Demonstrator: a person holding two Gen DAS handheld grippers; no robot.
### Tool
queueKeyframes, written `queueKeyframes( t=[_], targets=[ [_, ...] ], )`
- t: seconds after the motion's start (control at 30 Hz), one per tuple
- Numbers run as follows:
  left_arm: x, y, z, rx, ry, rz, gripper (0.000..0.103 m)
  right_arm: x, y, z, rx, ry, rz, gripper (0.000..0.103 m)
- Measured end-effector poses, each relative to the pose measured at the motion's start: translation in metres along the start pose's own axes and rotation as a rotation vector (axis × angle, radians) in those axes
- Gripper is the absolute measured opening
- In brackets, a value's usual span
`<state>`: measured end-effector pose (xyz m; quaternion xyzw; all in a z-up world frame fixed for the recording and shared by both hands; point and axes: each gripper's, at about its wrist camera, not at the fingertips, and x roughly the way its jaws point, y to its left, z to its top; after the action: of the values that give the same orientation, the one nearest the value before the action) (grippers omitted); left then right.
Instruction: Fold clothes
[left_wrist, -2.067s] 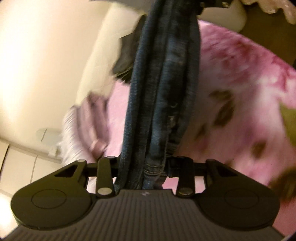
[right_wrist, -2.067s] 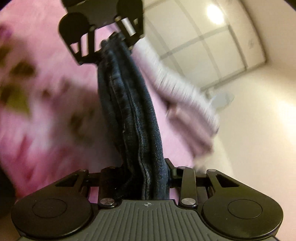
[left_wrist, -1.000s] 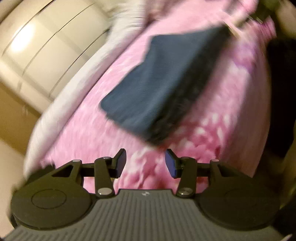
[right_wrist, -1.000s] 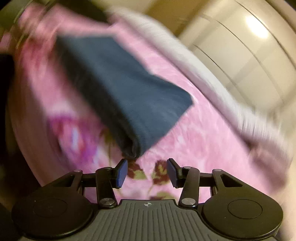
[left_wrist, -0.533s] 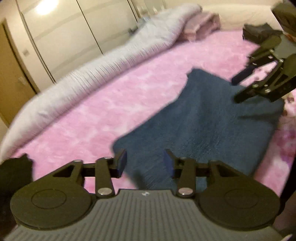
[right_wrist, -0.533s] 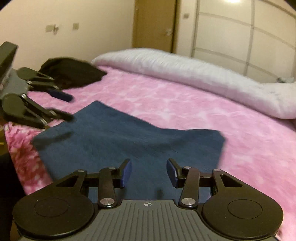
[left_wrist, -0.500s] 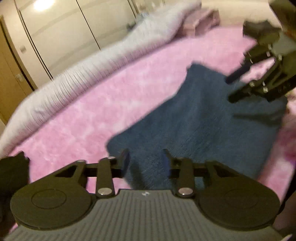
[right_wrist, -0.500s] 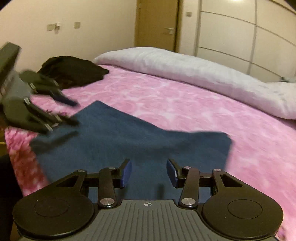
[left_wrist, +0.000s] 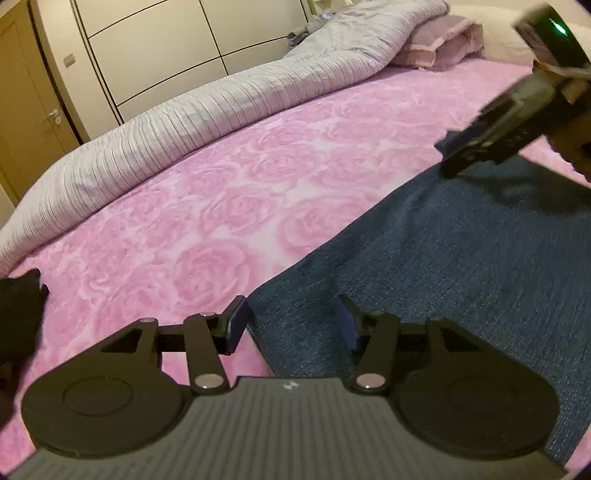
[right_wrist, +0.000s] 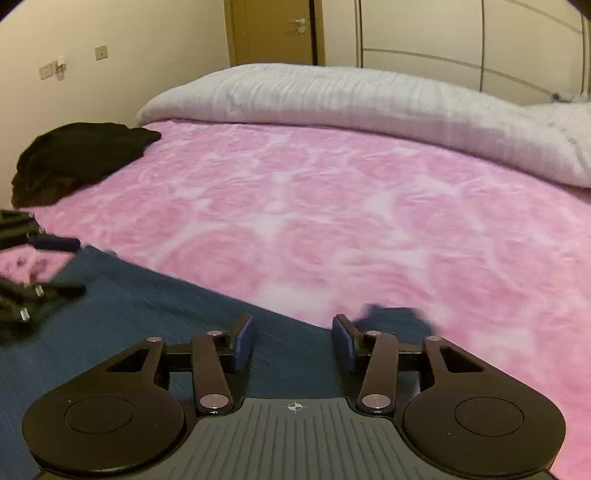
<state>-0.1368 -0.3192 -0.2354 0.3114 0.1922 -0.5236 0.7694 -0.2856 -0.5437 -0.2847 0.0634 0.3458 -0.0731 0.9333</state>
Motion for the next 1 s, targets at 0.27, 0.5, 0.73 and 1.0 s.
queueKeyframes(
  t=[0.27,0.5,0.73,1.0],
  targets=[
    [-0.023,0.000,0.001,-0.035,0.011,0.017,0.041,-0.076,-0.010,-0.021,0.167,-0.061,-0.093,0.032],
    [-0.054,-0.021,-0.024,-0.033,-0.030,0.014,0.040,-0.140,0.045,-0.066,0.192,-0.139,0.057,0.033],
    [-0.071,-0.042,-0.055,-0.033,-0.065,-0.008,0.052,-0.153,0.079,-0.114,0.165,-0.088,0.044,0.035],
    [-0.114,-0.044,-0.048,-0.019,-0.046,0.053,0.042,-0.186,0.115,-0.108,0.049,-0.168,0.060,0.035]
  ],
)
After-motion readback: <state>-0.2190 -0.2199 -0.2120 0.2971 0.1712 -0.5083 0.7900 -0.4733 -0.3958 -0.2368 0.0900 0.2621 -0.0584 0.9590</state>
